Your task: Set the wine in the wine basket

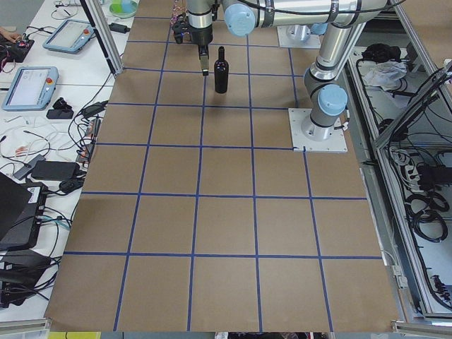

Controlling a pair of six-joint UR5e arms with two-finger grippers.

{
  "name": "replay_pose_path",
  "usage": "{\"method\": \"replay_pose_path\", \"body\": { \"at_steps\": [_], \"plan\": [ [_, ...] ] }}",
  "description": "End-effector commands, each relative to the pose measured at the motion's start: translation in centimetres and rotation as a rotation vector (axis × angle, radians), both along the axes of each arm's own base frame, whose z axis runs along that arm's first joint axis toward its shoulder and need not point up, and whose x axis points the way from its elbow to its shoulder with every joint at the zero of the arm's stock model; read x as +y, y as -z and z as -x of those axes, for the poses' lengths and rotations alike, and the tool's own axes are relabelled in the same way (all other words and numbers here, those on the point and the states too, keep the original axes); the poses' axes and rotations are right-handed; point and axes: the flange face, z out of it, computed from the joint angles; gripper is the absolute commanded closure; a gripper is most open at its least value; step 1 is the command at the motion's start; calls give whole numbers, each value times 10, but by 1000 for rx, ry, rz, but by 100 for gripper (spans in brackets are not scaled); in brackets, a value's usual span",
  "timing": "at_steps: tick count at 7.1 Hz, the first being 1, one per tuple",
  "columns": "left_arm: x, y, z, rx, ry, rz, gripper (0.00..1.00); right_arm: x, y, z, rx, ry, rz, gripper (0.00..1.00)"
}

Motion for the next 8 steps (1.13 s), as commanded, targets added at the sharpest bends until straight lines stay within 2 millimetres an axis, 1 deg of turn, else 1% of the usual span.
{"method": "replay_pose_path", "body": {
  "at_steps": [1, 3, 5, 7, 8],
  "plan": [
    [0, 0, 1, 0, 3, 0, 0, 4, 32, -63, 11, 18, 4, 28],
    [0, 0, 2, 1, 4, 2, 0, 4, 41, -67, 18, 9, -4, 27],
    [0, 0, 3, 0, 6, 2, 0, 14, 64, -84, 39, -55, -30, 28],
    [0, 1, 3, 0, 6, -1, 0, 13, 69, -84, 43, -71, -39, 29],
    [1, 2, 3, 0, 6, -3, 0, 14, 74, -83, 49, -88, -45, 32]
  ]
}}
